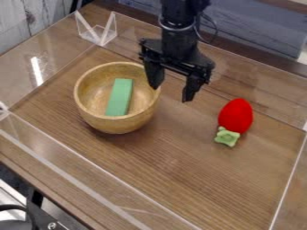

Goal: Move the red object to the right side of the table

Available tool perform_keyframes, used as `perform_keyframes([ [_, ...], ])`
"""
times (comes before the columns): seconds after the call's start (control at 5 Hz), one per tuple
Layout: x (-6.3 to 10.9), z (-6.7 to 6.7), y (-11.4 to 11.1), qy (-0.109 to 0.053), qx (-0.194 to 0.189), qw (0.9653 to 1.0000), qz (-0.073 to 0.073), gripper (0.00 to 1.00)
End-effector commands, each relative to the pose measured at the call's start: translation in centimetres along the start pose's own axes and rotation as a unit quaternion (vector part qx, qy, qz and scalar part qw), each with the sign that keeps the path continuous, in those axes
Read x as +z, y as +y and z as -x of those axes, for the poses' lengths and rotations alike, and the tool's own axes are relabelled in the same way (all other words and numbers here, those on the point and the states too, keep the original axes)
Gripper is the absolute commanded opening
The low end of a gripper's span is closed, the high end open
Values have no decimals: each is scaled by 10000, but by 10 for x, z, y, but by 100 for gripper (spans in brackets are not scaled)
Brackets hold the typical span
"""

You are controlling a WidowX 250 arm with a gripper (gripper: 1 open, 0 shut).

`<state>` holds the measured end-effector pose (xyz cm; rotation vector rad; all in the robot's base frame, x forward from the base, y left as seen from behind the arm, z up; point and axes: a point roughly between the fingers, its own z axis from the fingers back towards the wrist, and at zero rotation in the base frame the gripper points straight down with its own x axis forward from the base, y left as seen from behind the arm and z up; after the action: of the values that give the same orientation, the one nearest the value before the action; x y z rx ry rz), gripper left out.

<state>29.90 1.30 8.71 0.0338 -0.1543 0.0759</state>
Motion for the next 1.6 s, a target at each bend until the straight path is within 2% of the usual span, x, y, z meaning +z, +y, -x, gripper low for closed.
perform_keyframes([
  [0.0, 15, -5, 5, -309, 195, 9993, 83, 100],
  [0.4, 22, -11, 14, -380, 426, 9983, 144, 100],
  [0.6, 21, -11, 10, -460, -68, 9985, 279, 100],
  [0.8, 19, -11, 7, -514, -485, 9969, 349, 100],
  [1.2, 34, -21, 14, -556, -485, 9971, 192, 100],
  [1.4, 28, -22, 14, -515, -755, 9955, 247, 100],
])
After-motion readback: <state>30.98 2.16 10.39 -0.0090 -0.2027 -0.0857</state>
